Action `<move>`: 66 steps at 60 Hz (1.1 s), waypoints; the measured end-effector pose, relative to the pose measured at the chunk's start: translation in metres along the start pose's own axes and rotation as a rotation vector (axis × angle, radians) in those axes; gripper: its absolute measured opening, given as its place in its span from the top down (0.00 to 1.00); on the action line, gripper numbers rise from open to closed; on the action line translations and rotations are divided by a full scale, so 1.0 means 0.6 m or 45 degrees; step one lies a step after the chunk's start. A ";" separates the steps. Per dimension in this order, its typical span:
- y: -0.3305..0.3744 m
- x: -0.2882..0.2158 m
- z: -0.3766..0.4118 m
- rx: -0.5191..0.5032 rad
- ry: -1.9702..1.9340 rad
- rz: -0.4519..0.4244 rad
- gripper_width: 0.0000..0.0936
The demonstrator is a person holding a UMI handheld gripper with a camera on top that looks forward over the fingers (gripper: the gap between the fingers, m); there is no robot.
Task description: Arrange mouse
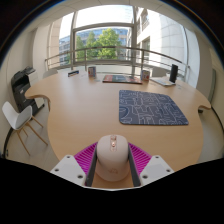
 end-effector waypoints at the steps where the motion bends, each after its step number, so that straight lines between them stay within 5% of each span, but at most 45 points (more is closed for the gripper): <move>1: -0.001 -0.001 -0.001 0.001 0.008 -0.006 0.43; 19: 0.003 -0.062 0.012 -0.085 0.027 -0.007 0.57; 29: 0.049 -0.270 0.009 -0.229 0.029 -0.250 0.57; 39: 0.005 -0.444 -0.094 -0.183 -0.020 -0.441 0.57; 45: -0.087 -0.450 -0.171 -0.101 -0.053 -0.355 0.57; 60: -0.267 -0.309 -0.265 -0.010 -0.032 -0.036 0.56; 66: -0.282 -0.290 -0.271 -0.017 -0.032 0.024 0.47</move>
Point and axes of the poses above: the point between the fingertips, and its own axes, seen from behind it with the camera up: z to the left, x down, y backward, against the way the camera looks, the point moved 8 cm from there along y, backward, against the way the camera looks, and after that the axes turned 6 degrees about -y, right-handed, at the moved point
